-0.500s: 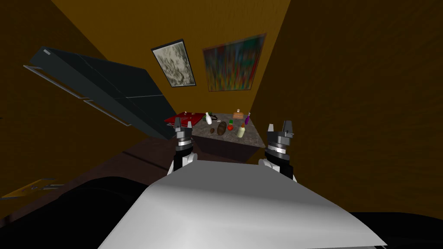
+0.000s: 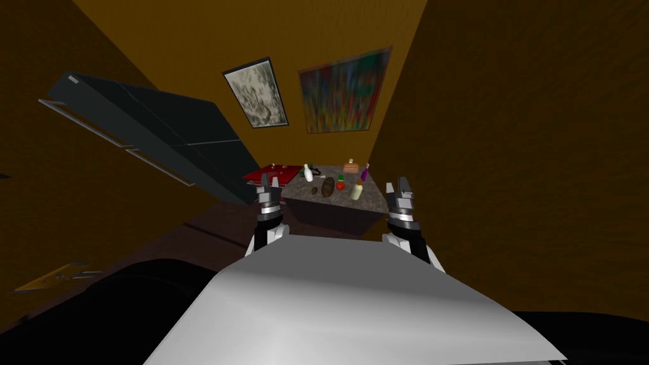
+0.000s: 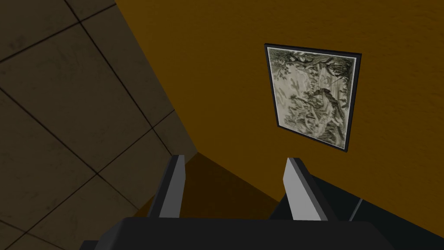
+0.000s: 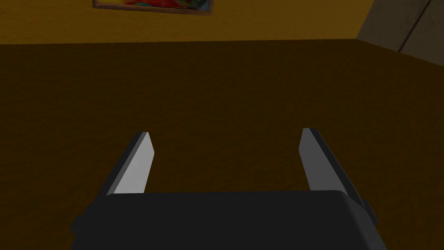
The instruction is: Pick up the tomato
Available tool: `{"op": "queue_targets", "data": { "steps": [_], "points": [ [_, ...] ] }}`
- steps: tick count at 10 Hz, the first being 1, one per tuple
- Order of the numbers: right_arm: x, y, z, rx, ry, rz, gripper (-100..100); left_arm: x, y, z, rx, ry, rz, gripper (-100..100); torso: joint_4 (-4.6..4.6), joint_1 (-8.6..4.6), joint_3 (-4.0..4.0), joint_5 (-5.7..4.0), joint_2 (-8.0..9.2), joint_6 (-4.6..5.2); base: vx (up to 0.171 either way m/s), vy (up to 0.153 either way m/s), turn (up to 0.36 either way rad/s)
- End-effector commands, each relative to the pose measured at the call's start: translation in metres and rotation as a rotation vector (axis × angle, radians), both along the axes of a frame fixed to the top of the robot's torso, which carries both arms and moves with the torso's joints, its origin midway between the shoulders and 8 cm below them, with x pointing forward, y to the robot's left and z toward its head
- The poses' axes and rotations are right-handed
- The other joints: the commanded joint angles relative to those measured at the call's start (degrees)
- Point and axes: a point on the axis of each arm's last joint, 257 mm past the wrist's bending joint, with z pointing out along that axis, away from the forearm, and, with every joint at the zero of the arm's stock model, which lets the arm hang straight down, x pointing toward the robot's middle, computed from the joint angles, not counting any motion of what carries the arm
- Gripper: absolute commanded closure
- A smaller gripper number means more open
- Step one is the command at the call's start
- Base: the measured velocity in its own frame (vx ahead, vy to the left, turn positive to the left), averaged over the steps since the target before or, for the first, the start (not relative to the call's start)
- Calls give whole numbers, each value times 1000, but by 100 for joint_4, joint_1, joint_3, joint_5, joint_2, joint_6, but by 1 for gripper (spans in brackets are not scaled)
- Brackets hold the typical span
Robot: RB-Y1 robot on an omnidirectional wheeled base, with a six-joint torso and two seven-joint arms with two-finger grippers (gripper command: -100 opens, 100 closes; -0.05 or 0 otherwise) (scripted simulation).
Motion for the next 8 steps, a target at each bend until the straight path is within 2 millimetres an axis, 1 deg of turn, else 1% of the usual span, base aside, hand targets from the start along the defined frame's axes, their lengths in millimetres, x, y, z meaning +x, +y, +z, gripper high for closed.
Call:
{"op": "queue_targets", "data": {
  "steps": [1,2,3,5,6,7,8],
  "points": [
    [12,5,-16,-93,57,-13,-100,0,0,0,0,0,0,0,0,0,0,0,0,0,-66,169,-32],
    [12,5,-16,-101,59,-8,-100,0,0,0,0,0,0,0,1,6,1,1,2,0,-49,127,-18],
    [20,7,-26,-164,95,-19,-100,0,0,0,0,0,0,0,0,-6,-1,0,-2,0,-48,113,-23],
    [36,9,-50,-298,169,-45,-100,0,0,0,0,0,0,0,0,2,1,0,1,1,-88,187,-45],
    [36,9,-50,-301,169,-47,-100,0,0,0,0,0,0,0,2,19,7,4,12,0,-76,150,-21],
    [44,8,-63,-375,206,-65,-100,0,0,0,0,0,0,0,3,4,5,3,7,1,-51,156,-20],
    [52,6,-75,-446,243,-81,-100,0,0,0,0,0,0,0,1,4,1,1,0,1,-86,224,-43]
  ]
}}
